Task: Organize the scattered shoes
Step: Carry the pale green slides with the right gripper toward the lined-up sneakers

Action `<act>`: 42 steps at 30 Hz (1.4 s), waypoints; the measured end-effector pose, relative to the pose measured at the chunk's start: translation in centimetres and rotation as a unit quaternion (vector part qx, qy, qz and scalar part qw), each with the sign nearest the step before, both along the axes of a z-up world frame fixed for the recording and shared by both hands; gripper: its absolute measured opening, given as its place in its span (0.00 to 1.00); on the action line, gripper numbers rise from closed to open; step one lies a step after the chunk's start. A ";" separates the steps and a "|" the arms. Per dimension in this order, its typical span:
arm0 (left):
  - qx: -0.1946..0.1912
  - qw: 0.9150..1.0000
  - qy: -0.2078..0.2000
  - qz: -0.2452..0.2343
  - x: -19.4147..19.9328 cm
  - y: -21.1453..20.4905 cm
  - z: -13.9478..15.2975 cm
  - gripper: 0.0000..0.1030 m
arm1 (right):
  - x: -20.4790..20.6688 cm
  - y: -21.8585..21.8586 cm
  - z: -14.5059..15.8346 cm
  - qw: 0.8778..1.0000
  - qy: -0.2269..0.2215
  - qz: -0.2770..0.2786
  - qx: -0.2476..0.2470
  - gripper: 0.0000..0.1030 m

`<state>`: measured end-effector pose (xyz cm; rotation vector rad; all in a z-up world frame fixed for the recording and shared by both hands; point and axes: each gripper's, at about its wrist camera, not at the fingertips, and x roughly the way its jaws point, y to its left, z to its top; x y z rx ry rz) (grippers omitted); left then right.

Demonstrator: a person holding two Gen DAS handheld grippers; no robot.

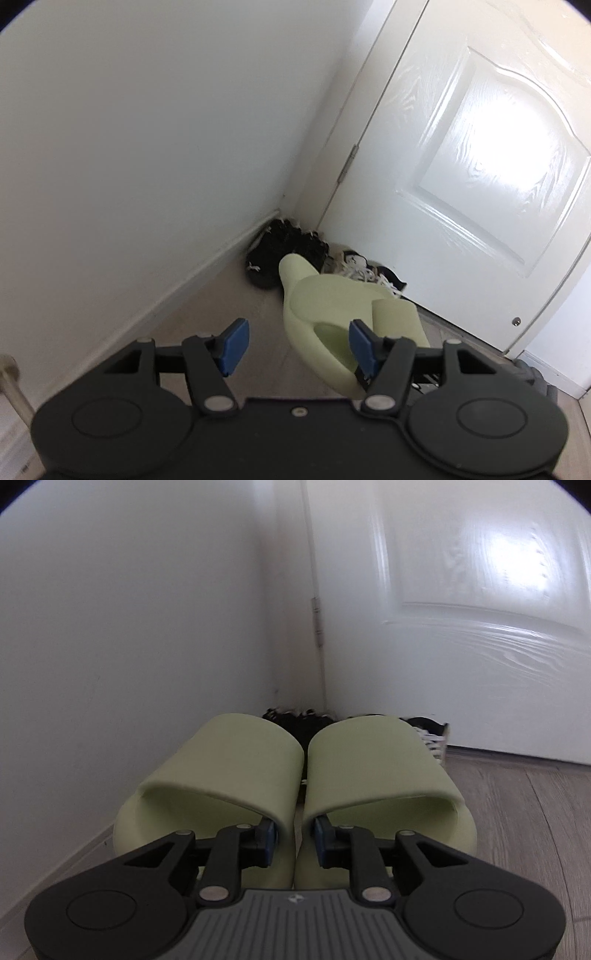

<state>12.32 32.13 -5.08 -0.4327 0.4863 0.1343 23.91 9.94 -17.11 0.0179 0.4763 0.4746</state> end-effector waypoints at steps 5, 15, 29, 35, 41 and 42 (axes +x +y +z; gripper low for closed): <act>0.004 1.000 -0.013 0.021 0.2 1.8 1.2 0.59 | 1.0 0.7 0.4 1.000 0.009 0.005 0.005 0.23; -0.009 0.999 -0.019 0.037 -0.2 2.9 1.3 0.59 | 1.3 8.2 0.6 0.997 0.057 -0.024 0.040 0.23; -0.025 0.999 -0.002 0.048 -1.0 3.4 -0.5 0.59 | 0.9 12.2 -3.8 0.991 0.104 -0.070 0.044 0.24; -0.038 0.998 0.010 0.051 0.0 3.6 -1.4 0.59 | 0.2 14.6 -5.7 0.994 0.097 -0.050 0.018 0.25; -0.038 0.998 0.019 0.047 0.5 3.6 -2.0 0.59 | -0.5 16.4 -6.9 0.995 0.086 -0.048 0.003 0.26; -0.039 0.998 0.021 0.046 0.5 3.7 -2.0 0.59 | -0.4 16.4 -7.0 0.995 0.086 -0.048 0.003 0.26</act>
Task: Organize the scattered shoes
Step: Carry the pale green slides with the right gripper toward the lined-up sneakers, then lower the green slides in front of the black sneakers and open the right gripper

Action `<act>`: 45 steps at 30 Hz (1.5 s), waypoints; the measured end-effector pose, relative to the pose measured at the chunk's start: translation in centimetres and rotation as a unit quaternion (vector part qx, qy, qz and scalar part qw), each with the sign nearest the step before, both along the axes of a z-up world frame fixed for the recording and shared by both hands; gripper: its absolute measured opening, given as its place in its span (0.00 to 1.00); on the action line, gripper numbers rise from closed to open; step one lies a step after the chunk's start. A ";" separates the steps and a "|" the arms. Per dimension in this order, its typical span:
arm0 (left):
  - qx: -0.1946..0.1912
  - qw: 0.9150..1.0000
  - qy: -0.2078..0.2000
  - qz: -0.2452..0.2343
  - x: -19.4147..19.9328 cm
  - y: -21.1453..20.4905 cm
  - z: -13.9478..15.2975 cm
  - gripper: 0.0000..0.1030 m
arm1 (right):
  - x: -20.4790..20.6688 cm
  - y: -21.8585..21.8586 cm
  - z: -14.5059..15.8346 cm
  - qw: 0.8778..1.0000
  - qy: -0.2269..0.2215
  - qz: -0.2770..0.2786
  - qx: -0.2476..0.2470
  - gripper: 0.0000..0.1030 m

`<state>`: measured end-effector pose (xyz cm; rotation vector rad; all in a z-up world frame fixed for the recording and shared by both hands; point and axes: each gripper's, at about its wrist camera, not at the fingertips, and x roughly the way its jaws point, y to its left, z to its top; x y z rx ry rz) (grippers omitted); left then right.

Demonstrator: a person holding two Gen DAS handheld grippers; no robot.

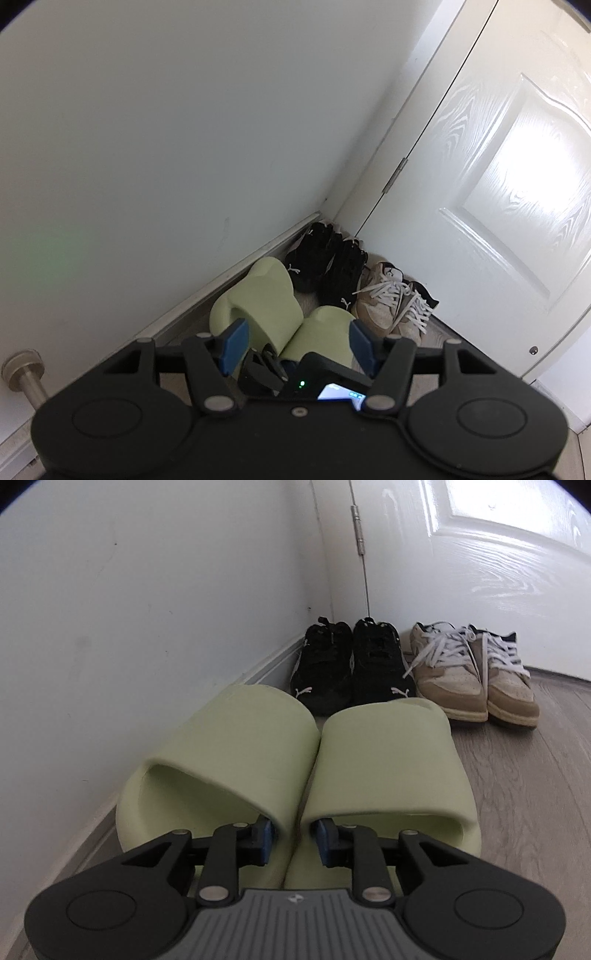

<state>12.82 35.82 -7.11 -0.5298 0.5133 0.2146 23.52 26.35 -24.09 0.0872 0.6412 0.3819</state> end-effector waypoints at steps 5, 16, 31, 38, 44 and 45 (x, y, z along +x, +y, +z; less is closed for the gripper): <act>-0.009 1.000 0.005 -0.004 0.2 0.0 -0.5 0.59 | -0.1 -0.4 -0.2 1.000 0.010 -0.015 -0.011 0.31; -0.020 1.000 0.010 -0.016 0.7 -0.4 -0.7 0.59 | -0.5 -1.1 -0.7 0.999 0.013 -0.024 -0.029 0.39; -0.035 0.999 0.000 -0.008 -0.3 -0.6 -0.3 0.59 | 0.2 -4.1 -0.6 0.996 0.056 -0.075 -0.010 0.48; -0.036 0.999 -0.003 -0.012 -0.4 -1.1 0.0 0.59 | 0.2 -4.9 -0.4 0.994 0.075 -0.078 0.000 0.57; -0.033 0.999 -0.003 -0.018 -0.4 -1.7 0.2 0.59 | 0.8 -4.7 0.0 0.993 0.103 -0.063 -0.020 0.63; -0.033 0.999 -0.003 -0.017 -0.4 -1.7 0.2 0.59 | 1.1 -4.4 0.1 0.992 0.111 -0.050 -0.031 0.68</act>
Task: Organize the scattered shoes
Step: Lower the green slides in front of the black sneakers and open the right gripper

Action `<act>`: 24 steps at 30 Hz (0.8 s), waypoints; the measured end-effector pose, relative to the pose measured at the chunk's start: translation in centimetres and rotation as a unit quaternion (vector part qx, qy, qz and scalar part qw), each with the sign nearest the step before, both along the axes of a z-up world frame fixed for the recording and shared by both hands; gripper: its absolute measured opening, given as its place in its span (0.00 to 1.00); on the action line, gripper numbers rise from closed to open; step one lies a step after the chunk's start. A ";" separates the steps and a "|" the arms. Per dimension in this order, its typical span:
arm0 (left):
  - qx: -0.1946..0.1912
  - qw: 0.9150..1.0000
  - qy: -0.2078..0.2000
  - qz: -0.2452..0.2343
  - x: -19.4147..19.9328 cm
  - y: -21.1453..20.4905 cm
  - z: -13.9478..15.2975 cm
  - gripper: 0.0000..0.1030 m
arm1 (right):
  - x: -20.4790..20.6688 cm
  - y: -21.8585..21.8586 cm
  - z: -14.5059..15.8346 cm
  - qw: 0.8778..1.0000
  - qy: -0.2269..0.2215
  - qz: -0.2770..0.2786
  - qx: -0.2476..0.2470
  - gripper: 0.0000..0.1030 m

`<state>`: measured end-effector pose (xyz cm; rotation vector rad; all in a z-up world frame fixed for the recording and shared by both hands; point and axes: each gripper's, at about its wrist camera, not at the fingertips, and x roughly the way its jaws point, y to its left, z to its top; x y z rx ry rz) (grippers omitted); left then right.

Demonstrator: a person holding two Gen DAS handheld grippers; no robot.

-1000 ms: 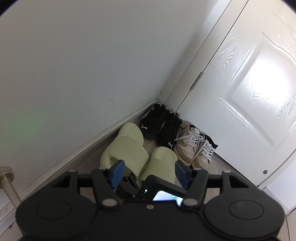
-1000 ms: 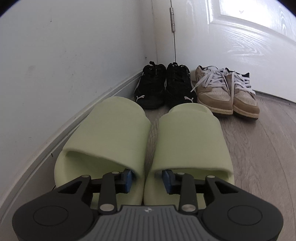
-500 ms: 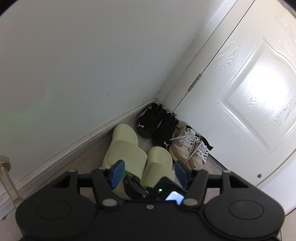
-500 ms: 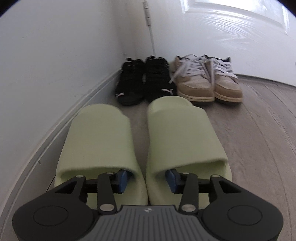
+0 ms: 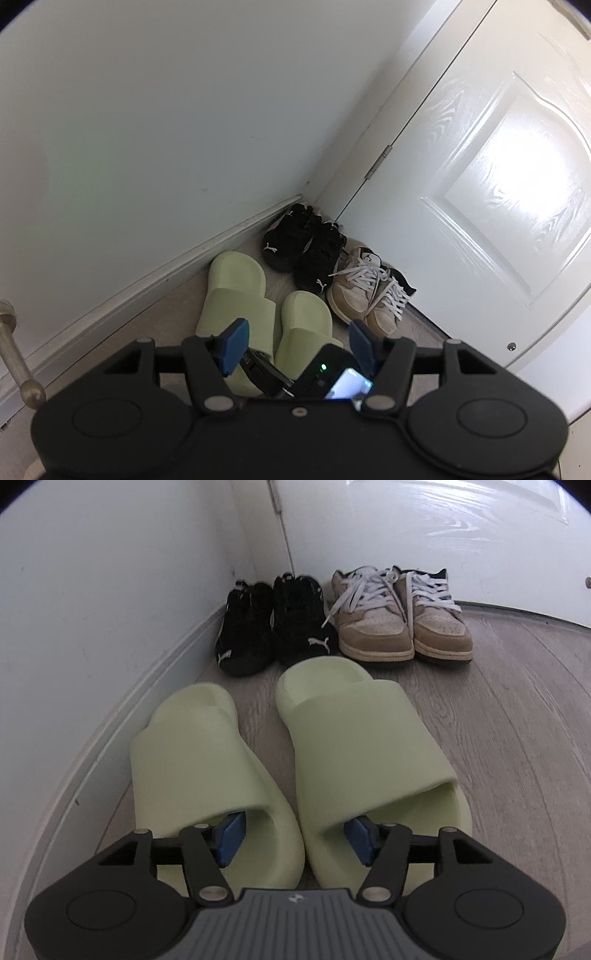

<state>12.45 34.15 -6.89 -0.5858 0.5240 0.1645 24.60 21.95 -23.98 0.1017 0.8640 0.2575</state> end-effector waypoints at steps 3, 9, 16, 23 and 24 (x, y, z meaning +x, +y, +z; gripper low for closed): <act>-0.004 1.000 0.000 0.004 0.0 0.0 -0.1 0.59 | 1.0 1.3 0.1 0.998 0.034 0.050 -0.032 0.88; -0.006 1.000 0.002 0.007 0.0 0.2 -0.3 0.59 | 3.2 1.4 0.6 0.990 0.106 0.088 -0.020 0.95; -0.011 1.000 0.004 0.004 0.1 0.3 -0.6 0.59 | 6.5 -2.4 1.0 0.964 0.226 0.096 0.103 0.95; -0.005 1.000 0.001 0.005 -0.2 0.4 -0.7 0.59 | 5.4 -9.0 4.3 0.963 0.143 0.152 0.173 0.94; -0.006 1.000 0.001 0.005 -0.2 0.4 -0.8 0.59 | 5.1 -9.6 4.5 0.967 0.121 0.152 0.163 0.93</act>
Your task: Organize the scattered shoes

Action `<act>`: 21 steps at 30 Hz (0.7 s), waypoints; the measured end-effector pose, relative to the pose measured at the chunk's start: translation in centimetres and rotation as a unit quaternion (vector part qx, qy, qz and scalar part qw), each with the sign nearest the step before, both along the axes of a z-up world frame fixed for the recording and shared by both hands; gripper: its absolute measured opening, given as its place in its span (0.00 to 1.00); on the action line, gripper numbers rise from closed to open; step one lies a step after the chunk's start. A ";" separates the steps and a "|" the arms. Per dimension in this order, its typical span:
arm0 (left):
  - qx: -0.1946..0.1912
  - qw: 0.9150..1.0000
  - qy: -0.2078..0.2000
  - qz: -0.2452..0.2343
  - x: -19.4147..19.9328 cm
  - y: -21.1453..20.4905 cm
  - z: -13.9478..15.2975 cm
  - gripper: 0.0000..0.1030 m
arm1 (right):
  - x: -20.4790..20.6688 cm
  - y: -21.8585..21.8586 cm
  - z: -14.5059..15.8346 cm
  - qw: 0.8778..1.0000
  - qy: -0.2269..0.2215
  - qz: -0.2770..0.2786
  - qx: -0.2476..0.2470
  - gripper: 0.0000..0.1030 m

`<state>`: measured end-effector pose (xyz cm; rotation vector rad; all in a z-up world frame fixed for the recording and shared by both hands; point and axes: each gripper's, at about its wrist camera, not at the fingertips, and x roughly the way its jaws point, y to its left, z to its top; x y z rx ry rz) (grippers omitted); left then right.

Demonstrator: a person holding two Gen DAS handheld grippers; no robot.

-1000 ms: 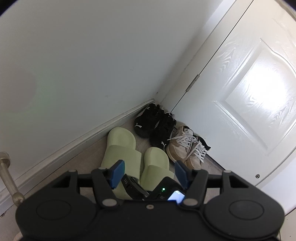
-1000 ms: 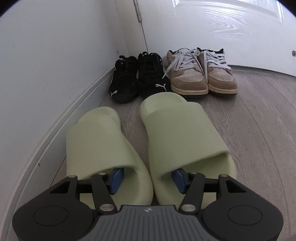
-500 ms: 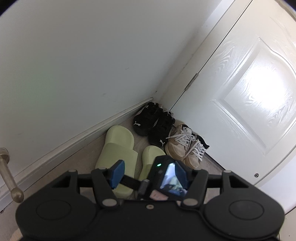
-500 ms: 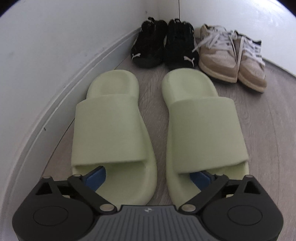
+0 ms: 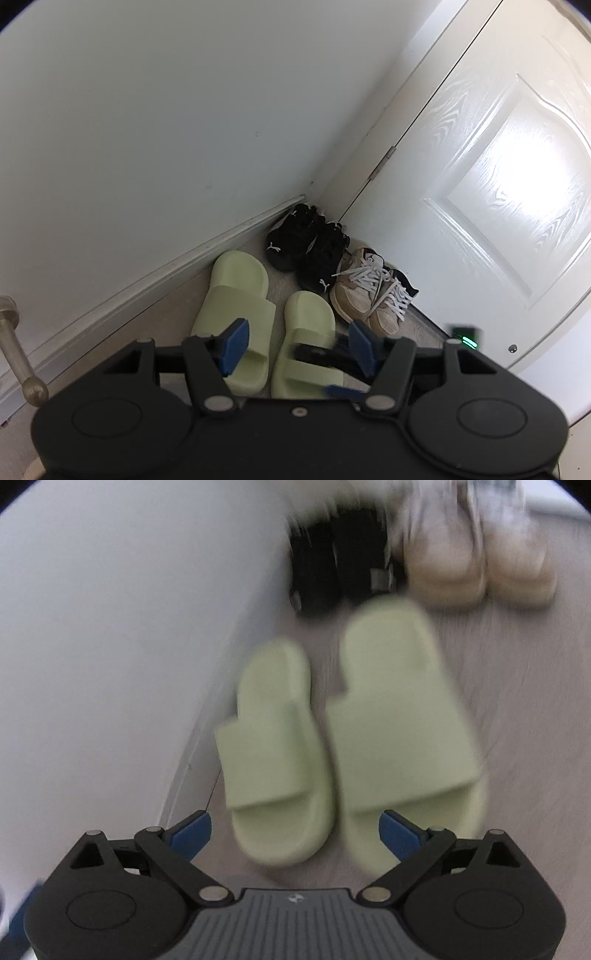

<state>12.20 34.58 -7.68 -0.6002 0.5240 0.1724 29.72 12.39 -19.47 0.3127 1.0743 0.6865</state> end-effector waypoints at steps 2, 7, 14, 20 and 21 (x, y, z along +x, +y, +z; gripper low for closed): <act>-0.003 1.000 0.003 -0.001 0.1 0.0 -0.3 0.59 | -0.3 -1.0 -0.2 0.995 -0.071 -0.007 -0.063 0.85; -0.004 1.000 0.008 -0.007 0.3 -0.3 -0.5 0.59 | 0.4 -2.5 -3.6 0.979 -0.115 0.042 -0.164 0.61; -0.004 1.000 0.014 -0.007 0.4 -0.2 -0.9 0.59 | -0.8 0.1 -5.3 0.984 -0.093 0.091 -0.125 0.55; -0.008 1.000 0.016 -0.005 0.2 -0.2 -1.2 0.59 | -2.6 3.0 -5.3 0.977 -0.094 0.145 -0.124 0.55; -0.008 1.000 0.016 -0.005 0.1 -0.2 -1.2 0.59 | -2.6 3.3 -5.2 0.976 -0.095 0.149 -0.129 0.55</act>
